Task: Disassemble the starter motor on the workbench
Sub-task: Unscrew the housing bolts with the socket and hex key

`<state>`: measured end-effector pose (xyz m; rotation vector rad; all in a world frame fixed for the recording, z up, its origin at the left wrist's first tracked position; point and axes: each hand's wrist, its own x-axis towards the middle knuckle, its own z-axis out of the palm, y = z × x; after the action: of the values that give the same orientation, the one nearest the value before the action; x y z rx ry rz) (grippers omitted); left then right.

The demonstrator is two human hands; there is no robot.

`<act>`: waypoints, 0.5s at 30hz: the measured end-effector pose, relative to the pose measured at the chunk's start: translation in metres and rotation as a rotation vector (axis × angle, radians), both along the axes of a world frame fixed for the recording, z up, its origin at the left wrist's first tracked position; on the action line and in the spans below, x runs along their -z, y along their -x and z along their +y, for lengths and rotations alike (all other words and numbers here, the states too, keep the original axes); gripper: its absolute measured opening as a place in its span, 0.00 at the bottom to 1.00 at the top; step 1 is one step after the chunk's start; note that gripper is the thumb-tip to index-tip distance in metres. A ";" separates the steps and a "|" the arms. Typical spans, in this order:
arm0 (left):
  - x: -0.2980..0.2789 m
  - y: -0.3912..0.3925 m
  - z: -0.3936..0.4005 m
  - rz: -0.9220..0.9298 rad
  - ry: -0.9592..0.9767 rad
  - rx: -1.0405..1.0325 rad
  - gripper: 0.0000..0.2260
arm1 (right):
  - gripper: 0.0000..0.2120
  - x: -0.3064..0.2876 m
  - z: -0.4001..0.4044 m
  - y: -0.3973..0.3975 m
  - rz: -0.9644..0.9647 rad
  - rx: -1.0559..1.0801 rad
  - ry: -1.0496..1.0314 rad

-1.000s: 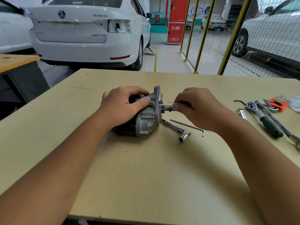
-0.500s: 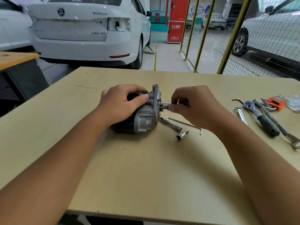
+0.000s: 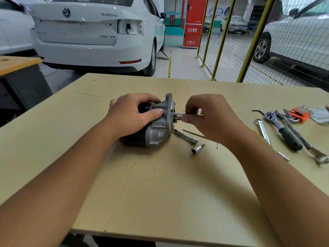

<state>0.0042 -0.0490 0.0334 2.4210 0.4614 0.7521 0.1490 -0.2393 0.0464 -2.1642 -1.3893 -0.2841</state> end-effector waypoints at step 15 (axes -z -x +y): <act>0.001 0.000 0.000 0.008 0.012 -0.007 0.18 | 0.04 0.000 0.003 0.005 -0.093 0.070 0.027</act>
<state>0.0045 -0.0489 0.0326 2.4134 0.4768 0.7417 0.1440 -0.2364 0.0467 -2.2504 -1.3761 -0.4000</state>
